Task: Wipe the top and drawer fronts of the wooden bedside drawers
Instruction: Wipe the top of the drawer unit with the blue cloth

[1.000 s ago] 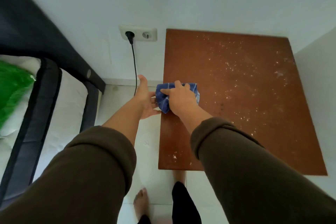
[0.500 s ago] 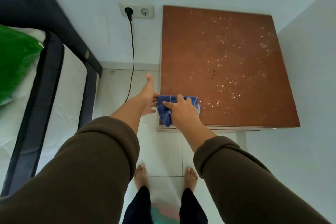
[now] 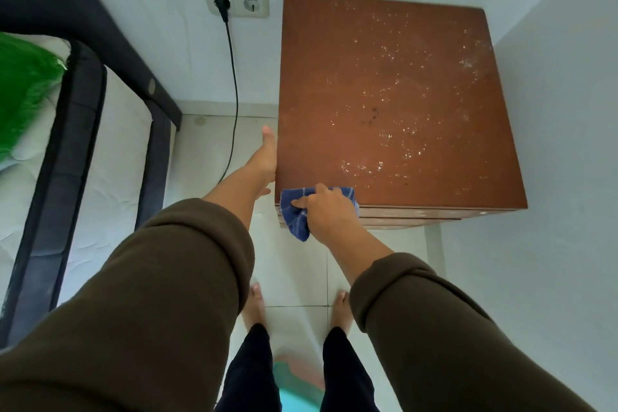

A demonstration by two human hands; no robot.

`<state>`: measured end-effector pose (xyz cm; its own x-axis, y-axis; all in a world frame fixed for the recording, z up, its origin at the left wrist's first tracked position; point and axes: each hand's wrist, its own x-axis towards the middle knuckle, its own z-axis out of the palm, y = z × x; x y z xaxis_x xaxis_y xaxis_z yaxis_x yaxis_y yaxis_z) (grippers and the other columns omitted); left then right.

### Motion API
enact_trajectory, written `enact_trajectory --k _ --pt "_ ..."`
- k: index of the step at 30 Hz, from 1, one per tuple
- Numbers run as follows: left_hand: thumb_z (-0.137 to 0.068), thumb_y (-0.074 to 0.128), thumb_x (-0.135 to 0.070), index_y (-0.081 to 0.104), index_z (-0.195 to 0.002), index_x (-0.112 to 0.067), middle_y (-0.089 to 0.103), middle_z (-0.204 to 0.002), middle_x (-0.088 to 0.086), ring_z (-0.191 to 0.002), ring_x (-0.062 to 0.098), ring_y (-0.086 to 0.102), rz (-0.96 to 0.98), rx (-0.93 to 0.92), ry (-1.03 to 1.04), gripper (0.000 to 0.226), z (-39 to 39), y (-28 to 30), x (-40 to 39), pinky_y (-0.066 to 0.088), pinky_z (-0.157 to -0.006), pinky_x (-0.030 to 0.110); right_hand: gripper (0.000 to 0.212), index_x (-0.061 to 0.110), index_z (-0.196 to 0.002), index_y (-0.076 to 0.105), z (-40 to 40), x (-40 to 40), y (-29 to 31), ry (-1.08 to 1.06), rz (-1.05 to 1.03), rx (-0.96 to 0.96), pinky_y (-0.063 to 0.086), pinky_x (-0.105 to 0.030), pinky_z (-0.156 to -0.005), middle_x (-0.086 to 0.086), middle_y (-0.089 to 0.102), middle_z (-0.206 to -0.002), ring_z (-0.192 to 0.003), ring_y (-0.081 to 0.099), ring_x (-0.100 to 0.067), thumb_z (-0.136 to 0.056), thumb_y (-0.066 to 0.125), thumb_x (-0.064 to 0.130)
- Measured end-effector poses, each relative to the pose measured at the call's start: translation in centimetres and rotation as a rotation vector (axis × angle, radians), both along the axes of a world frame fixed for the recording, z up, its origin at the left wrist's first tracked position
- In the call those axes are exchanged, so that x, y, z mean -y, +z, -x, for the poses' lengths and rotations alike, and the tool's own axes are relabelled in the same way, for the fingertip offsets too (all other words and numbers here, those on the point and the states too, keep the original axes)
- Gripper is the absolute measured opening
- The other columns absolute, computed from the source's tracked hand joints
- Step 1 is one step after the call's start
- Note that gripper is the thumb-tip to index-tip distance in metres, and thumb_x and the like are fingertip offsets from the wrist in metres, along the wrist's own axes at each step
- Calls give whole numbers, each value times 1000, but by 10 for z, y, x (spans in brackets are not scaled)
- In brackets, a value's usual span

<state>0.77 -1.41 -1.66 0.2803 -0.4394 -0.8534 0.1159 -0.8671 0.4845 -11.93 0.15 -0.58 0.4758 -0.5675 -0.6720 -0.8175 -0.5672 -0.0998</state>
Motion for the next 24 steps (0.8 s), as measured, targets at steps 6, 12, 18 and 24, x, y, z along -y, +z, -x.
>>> enact_trajectory --k 6,12,18,24 --pt "-93 5 -65 46 -137 -9 59 -129 11 -121 29 52 -13 169 -53 82 -14 -3 15 37 -103 44 33 25 -130 56 -1 51 36 -71 127 140 56 -31 -84 -9 67 -113 -86 63 -21 -99 46 19" --pt "-103 25 -25 52 -130 -4 55 -131 16 -119 31 52 74 506 -522 44 -24 17 48 40 -98 36 44 30 -133 54 -17 112 63 -128 309 183 52 -36 -81 -12 64 -121 -101 64 -31 -98 38 9" --pt "-101 40 -26 39 -143 -12 42 -147 8 -134 28 40 198 622 -695 45 -38 9 103 31 -110 32 41 32 -130 56 -28 185 61 -121 417 229 50 -32 -76 -9 65 -115 -97 65 -30 -96 48 10" --pt "-99 46 -23 30 -148 -12 31 -153 9 -139 29 31 185 668 -774 53 -39 -8 177 27 -113 34 41 32 -131 55 -44 290 43 -80 453 277 51 -37 -89 -11 63 -118 -104 63 -33 -98 42 11"
